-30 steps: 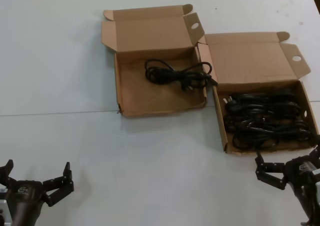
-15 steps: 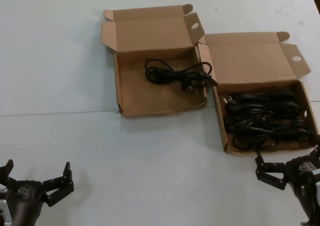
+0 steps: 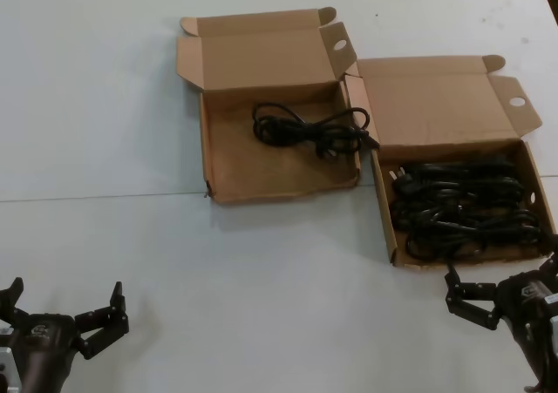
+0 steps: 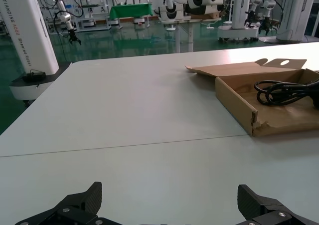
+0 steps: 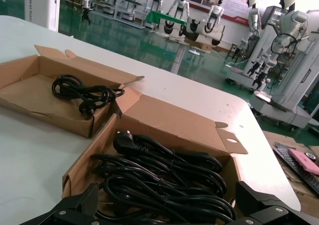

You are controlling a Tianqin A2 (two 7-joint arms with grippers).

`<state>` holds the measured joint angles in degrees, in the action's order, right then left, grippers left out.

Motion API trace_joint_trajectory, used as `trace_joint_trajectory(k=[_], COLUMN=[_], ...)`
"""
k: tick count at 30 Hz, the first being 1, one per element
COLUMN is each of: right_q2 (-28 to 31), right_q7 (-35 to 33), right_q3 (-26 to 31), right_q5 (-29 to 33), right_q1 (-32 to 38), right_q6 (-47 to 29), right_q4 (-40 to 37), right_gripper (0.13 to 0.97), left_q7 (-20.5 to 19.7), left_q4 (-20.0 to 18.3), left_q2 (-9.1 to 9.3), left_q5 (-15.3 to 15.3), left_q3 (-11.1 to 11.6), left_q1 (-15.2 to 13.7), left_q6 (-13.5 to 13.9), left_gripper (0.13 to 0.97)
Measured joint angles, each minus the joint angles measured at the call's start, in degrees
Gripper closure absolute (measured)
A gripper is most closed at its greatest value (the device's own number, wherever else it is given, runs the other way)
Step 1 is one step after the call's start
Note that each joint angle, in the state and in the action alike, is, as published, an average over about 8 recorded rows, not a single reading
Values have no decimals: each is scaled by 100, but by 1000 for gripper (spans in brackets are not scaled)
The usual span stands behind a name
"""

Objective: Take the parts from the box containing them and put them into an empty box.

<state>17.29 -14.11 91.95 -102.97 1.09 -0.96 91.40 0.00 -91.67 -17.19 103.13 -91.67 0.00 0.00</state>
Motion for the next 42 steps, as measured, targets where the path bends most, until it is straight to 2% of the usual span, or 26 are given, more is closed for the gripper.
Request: trace_joint_trajectory(k=[42], right_q2=[0], right_q7=[0], right_q3=[0], right_q5=[0], right_q1=[0], right_q6=[0], right_q4=[0], right_gripper=[129], left_q7=[0], left_q4=[0], left_q2=[0], left_q5=[0], left_q3=[0], left_q1=[0], left_q6=[0], left_gripper=[132])
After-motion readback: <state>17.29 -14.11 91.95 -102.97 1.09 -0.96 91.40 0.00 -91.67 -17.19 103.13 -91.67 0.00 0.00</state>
